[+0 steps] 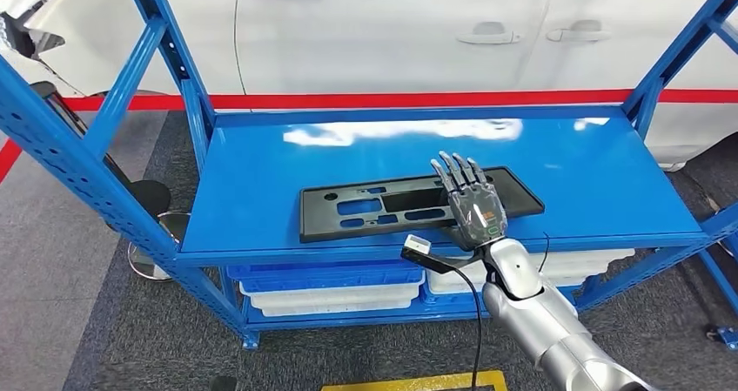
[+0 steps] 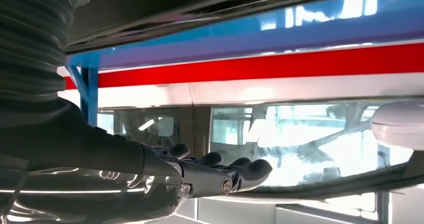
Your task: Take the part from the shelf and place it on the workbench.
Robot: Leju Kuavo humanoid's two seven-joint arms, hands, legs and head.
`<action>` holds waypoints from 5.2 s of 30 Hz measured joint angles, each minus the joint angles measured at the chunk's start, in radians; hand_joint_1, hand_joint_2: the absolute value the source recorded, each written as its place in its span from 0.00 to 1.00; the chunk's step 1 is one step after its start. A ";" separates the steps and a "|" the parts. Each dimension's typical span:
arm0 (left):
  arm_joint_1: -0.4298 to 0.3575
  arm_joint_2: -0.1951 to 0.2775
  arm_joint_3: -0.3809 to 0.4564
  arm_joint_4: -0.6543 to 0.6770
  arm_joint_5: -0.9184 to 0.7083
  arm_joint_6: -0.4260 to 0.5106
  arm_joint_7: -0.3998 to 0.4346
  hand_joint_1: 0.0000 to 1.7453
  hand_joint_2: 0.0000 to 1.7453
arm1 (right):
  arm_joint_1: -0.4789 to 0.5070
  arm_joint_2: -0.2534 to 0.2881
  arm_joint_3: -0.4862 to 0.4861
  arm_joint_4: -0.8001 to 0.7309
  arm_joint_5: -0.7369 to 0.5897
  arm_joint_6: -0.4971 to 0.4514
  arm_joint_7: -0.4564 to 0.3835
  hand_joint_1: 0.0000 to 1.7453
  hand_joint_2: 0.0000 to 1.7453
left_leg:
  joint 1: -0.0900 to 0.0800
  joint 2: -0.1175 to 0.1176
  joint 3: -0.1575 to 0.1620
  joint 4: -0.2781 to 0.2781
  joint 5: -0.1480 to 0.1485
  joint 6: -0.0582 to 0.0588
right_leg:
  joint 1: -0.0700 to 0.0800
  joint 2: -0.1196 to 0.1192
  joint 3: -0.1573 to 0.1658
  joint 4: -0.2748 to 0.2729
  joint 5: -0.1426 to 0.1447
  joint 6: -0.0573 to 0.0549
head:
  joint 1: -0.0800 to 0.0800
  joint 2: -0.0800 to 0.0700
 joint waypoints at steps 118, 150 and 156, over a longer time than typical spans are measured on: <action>0.087 0.244 0.306 -0.014 -0.085 -0.236 -0.068 0.00 1.00 | 0.710 -0.095 -0.005 -0.734 -1.301 0.793 -0.590 1.00 1.00 | -0.006 0.037 -0.018 0.010 0.007 0.017 | -0.015 0.021 -0.074 0.235 -0.197 0.034 | 0.000 0.000; 0.099 0.232 0.361 -0.028 -0.099 -0.235 -0.086 0.00 1.00 | 0.874 -0.086 -0.166 -0.810 -1.321 0.787 -0.607 1.00 1.00 | 0.000 0.079 0.057 -0.014 -0.048 0.008 | -0.021 0.023 -0.080 0.252 -0.160 0.044 | 0.000 0.000; 0.095 0.221 0.370 -0.028 -0.103 -0.236 -0.085 0.00 1.00 | 0.905 -0.086 -0.210 -0.849 -1.309 0.791 -0.602 1.00 1.00 | -0.008 0.137 0.060 -0.015 -0.046 -0.013 | 0.004 -0.060 0.090 -0.021 -0.081 0.008 | 0.000 0.000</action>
